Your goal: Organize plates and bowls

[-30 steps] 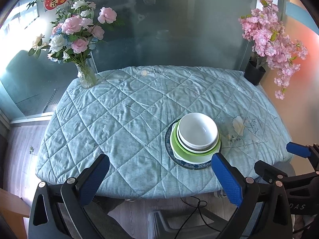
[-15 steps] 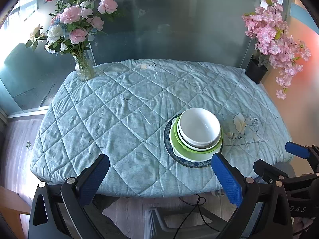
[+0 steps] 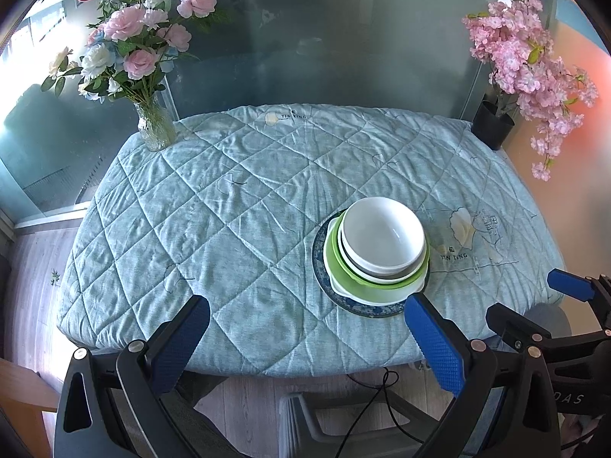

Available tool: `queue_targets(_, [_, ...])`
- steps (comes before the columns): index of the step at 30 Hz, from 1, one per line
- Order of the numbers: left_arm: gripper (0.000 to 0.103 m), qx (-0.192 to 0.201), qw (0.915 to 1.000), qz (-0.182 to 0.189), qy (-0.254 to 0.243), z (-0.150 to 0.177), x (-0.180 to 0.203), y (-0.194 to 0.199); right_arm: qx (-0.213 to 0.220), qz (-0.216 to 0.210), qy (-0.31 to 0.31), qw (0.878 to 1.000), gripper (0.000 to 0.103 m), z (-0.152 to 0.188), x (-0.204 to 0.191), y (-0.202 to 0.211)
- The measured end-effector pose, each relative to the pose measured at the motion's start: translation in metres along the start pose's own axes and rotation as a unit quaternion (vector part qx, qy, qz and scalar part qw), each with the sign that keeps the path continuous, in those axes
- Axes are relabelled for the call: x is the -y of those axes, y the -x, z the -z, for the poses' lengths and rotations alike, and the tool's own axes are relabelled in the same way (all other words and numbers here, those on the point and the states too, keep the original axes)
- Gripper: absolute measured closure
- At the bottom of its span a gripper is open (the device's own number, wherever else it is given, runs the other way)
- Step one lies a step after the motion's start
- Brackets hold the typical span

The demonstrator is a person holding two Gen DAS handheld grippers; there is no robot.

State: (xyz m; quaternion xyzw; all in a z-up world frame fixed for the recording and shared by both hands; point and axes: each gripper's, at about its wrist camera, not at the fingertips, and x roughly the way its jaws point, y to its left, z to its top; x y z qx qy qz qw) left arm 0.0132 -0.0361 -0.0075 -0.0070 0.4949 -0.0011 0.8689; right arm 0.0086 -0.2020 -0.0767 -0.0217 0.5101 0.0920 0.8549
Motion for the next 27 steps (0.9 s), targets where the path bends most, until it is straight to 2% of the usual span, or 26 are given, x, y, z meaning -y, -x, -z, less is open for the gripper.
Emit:
queue_targets(5, [0.000,0.000,1.0000,-0.004,0.002,-0.002,-0.002,-0.003,0.001,0.000,0.001,1.000,0.001,-0.001,0.001,0.000])
queue_targets(9, [0.000,0.001,0.9998,-0.019,-0.001,-0.002,-0.003,-0.006,0.011,0.019,0.012,1.000,0.001,-0.001,-0.004,-0.001])
queue_targets(16, [0.000,-0.004,0.9999,-0.010,0.006,-0.005,-0.008,-0.016,-0.001,-0.013,0.003,1.000,0.001,-0.004,-0.008,-0.011])
queue_targets(19, [0.000,-0.011,0.9997,-0.021,0.009,-0.006,-0.012,-0.025,-0.012,-0.029,-0.010,0.999,0.001,-0.003,-0.007,-0.017])
queue_targets(23, [0.000,0.002,0.9998,-0.020,0.007,-0.008,-0.012,-0.033,-0.007,-0.035,-0.008,0.999,0.001,-0.005,-0.009,-0.022])
queue_targets(27, [0.000,0.016,0.9998,-0.014,0.005,-0.012,-0.011,-0.040,0.012,-0.004,0.015,1.000,0.001,-0.007,-0.013,-0.025])
